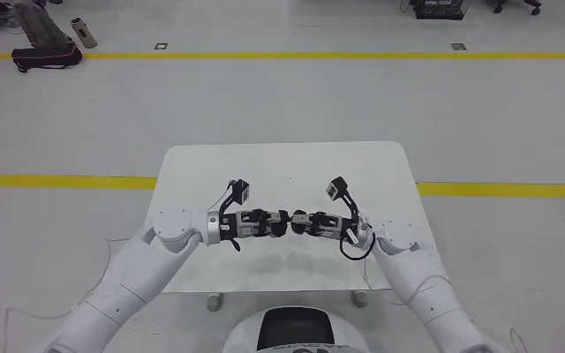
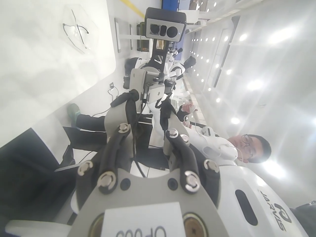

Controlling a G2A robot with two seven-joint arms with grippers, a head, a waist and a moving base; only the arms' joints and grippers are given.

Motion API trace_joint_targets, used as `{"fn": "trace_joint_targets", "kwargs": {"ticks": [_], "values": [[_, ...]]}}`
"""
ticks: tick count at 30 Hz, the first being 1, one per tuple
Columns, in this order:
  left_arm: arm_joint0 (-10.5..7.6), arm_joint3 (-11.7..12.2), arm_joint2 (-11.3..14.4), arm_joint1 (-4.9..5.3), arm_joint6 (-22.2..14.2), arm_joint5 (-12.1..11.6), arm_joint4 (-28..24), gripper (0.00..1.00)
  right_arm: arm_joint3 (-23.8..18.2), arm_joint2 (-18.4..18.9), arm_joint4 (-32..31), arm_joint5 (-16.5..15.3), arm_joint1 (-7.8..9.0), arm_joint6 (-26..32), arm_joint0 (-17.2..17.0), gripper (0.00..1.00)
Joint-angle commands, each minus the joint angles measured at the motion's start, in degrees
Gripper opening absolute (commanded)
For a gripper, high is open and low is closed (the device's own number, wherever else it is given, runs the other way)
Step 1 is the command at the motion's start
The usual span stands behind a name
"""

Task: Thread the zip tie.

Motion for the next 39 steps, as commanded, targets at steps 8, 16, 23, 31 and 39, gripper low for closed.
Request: {"fn": "trace_joint_targets", "kwargs": {"ticks": [8,16,23,31,39], "values": [[-0.08,0.1,0.1,-0.04,-0.1,0.5,0.1,0.18,0.4,-1.1,0.1,-0.5,0.22,-0.5,0.5,0.00],[-0.18,0.3,0.2,-0.08,-0.2,0.7,0.1,0.12,0.6,-1.9,-0.5,-0.6,0.49,-1.2,0.9,0.00],[-0.30,0.5,0.2,-0.14,-0.2,0.7,0.2,0.05,0.5,-2.2,-0.1,-0.8,0.73,-1.6,0.9,0.00],[-0.37,0.6,0.3,-0.20,-0.1,0.8,0.2,0.10,0.6,-2.7,0.5,-0.8,0.91,-1.4,1.1,0.00],[-0.44,0.7,0.4,-0.23,-0.3,0.9,0.1,0.11,0.4,-3.2,0.9,-0.8,1.02,-1.5,1.3,0.00]]}}
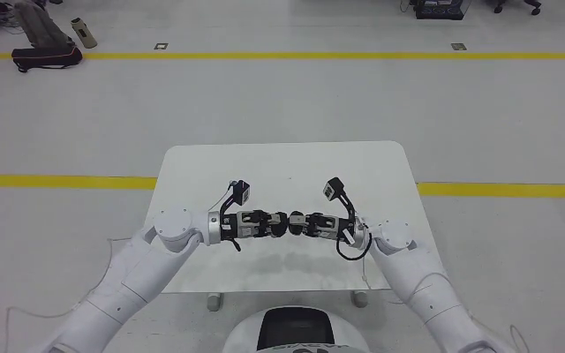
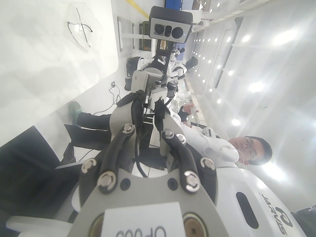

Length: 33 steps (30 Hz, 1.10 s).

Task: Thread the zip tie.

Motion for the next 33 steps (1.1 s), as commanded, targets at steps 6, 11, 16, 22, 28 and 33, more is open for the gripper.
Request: {"fn": "trace_joint_targets", "kwargs": {"ticks": [6,11,16,22,28,33], "values": [[-0.02,0.0,0.0,-0.03,-0.1,0.1,-0.1,0.00,-0.1,0.0,0.2,0.0,0.14,-0.2,-0.1,0.00],[-0.01,0.1,0.1,-0.06,-0.1,0.1,-0.2,0.00,-0.3,0.0,0.2,0.0,0.23,-0.3,-0.2,0.00],[0.08,0.3,-0.1,-0.05,0.0,-0.1,-0.4,0.00,0.0,0.3,0.5,0.0,0.37,-0.7,-0.3,1.00],[0.25,0.2,-0.4,-0.03,0.2,-0.2,-0.7,0.00,0.4,2.3,1.2,0.0,0.75,-3.2,-0.6,1.00],[0.66,0.7,-0.7,-0.20,0.9,-1.1,-3.1,0.00,0.0,3.2,2.4,0.0,0.80,-4.8,-1.3,1.00],[0.70,0.7,-0.7,-0.29,0.7,-1.3,-4.0,0.00,0.0,3.2,2.4,0.0,0.80,-4.8,-1.3,1.00]]}}
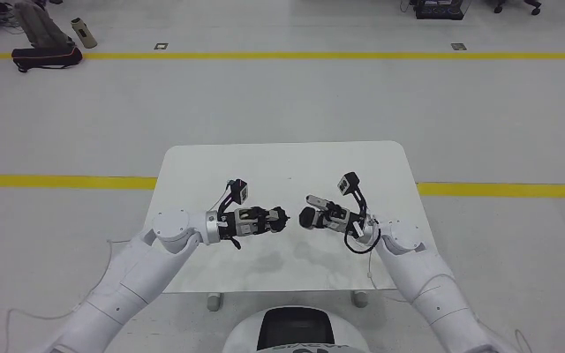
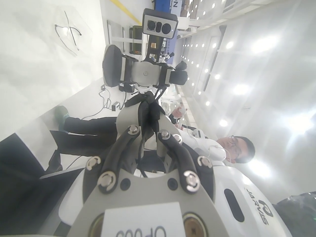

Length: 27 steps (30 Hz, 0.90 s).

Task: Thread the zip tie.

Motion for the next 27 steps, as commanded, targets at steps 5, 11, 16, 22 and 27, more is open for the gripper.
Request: {"fn": "trace_joint_targets", "kwargs": {"ticks": [5,11,16,22,27], "values": [[0.44,-0.1,-0.4,-0.02,2.4,-1.1,0.5,0.00,-0.8,2.0,-6.9,0.0,0.71,-4.1,0.1,1.00],[1.44,-0.5,-2.6,0.27,4.8,-5.0,1.1,0.00,-4.5,9.7,-24.9,0.1,3.58,-7.2,-1.8,1.00],[1.96,-1.0,-3.7,0.36,5.9,-7.1,1.6,0.00,-10.3,12.0,-42.5,2.4,5.38,-7.9,-3.4,1.00],[2.06,-1.2,-3.8,0.35,5.8,-7.8,1.7,0.00,-10.3,12.0,-42.5,2.4,5.38,-7.9,-3.4,1.00],[2.39,-1.5,-3.7,0.25,7.5,-7.4,2.8,0.00,-11.7,12.2,-51.6,4.9,5.87,-11.1,-3.2,1.00]]}}
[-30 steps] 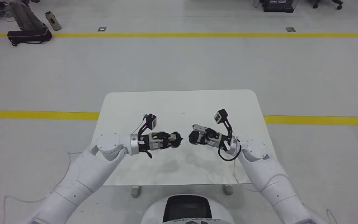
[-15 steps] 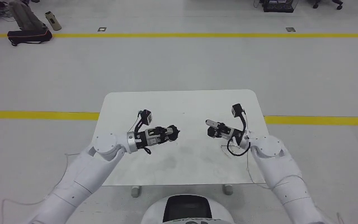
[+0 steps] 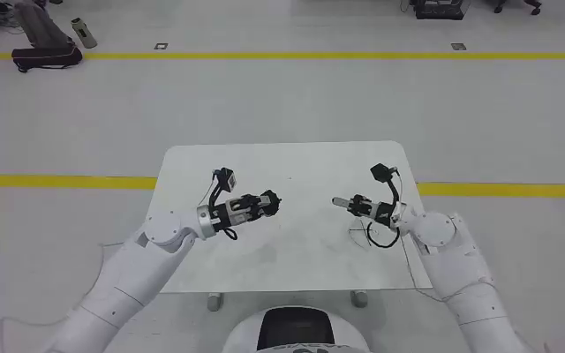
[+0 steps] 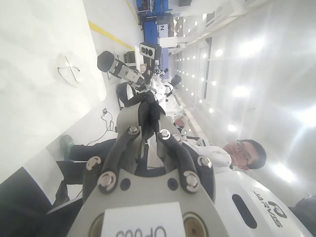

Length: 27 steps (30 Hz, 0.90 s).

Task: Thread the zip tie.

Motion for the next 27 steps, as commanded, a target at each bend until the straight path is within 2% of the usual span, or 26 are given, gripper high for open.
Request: {"fn": "trace_joint_targets", "kwargs": {"ticks": [1,8,11,12,23,27], "values": [[0.04,0.1,-0.1,0.02,0.3,0.3,0.6,0.00,-0.8,0.1,-6.4,1.9,0.30,-1.0,0.2,1.00],[0.57,-0.2,-0.6,0.13,0.3,0.9,1.9,0.00,-3.1,-0.5,-19.4,4.8,1.45,4.1,1.7,1.00],[0.82,-0.4,-0.9,0.17,0.3,1.1,1.9,0.00,-3.9,-2.3,-24.6,4.6,1.68,6.2,2.5,1.00],[0.87,-0.4,-1.0,0.19,0.3,1.2,2.0,0.00,-4.2,-3.0,-25.6,3.3,1.74,6.6,2.7,1.00],[1.03,-0.8,-1.2,0.21,0.2,1.3,2.2,0.00,-4.3,-3.1,-25.9,3.1,1.76,6.6,2.7,1.00],[1.03,-0.8,-1.2,0.21,0.2,1.3,2.2,0.00,-5.0,-4.5,-31.3,5.5,1.88,6.5,2.6,1.00]]}}
